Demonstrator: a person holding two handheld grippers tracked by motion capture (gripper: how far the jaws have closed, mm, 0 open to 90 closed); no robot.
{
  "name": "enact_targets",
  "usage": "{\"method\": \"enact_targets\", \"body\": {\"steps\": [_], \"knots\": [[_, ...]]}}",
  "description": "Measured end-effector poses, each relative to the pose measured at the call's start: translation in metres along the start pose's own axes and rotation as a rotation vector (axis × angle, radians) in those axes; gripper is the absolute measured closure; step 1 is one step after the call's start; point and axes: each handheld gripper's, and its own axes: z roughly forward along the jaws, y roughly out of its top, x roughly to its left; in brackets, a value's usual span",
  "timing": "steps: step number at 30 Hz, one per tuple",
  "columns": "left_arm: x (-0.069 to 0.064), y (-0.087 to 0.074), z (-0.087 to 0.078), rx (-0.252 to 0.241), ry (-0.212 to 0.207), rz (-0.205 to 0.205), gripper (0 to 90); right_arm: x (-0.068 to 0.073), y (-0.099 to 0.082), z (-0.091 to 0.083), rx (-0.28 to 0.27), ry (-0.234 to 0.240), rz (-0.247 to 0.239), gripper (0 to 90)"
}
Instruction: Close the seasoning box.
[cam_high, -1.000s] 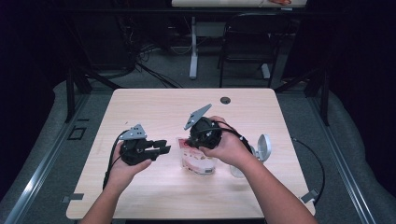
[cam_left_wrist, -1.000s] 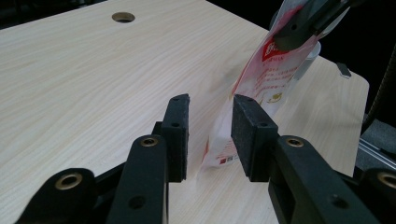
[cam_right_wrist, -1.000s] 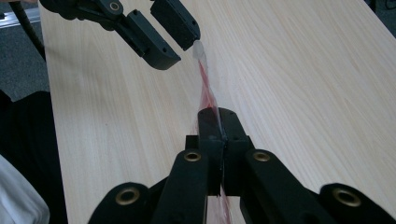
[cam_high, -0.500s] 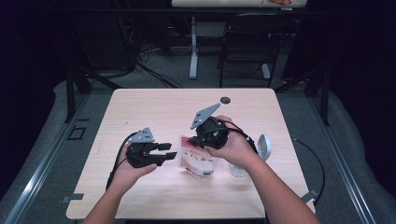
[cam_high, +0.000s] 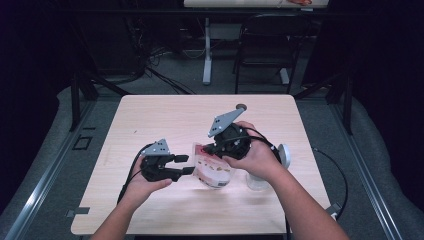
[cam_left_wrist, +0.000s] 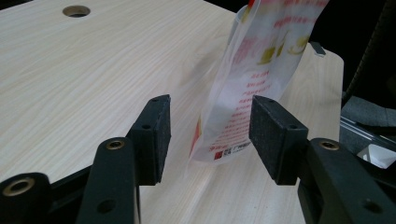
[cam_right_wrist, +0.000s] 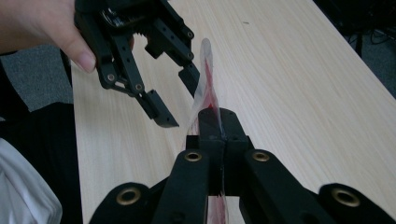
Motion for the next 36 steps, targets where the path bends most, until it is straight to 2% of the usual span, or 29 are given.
{"method": "enact_targets", "body": {"steps": [3, 7, 10, 15, 25, 33, 36], "knots": [[-0.001, -0.001, 0.006, 0.001, -0.028, 0.017, 47.2, 0.002, 0.003, -0.005, -0.009, -0.002, -0.007, 90.0], [-0.001, -0.002, 0.011, -0.019, -0.076, 0.009, 45.7, 0.003, 0.005, -0.011, -0.019, 0.002, -0.013, 90.0], [0.001, -0.003, 0.014, -0.015, -0.092, 0.003, 44.4, 0.004, 0.007, -0.013, -0.029, 0.005, -0.016, 90.0], [0.000, -0.004, 0.018, -0.016, -0.102, 0.008, 43.8, 0.004, 0.009, -0.016, -0.032, 0.000, -0.023, 90.0], [-0.004, -0.006, 0.032, 0.001, -0.129, 0.046, 38.4, 0.006, 0.011, -0.018, -0.048, 0.005, -0.029, 90.0], [-0.001, -0.010, 0.038, -0.009, -0.150, 0.036, 36.9, 0.009, 0.013, -0.018, -0.050, 0.000, -0.041, 90.0], [-0.001, -0.011, 0.041, 0.010, -0.154, 0.044, 34.9, 0.009, 0.014, -0.019, -0.050, 0.000, -0.049, 90.0]]}}
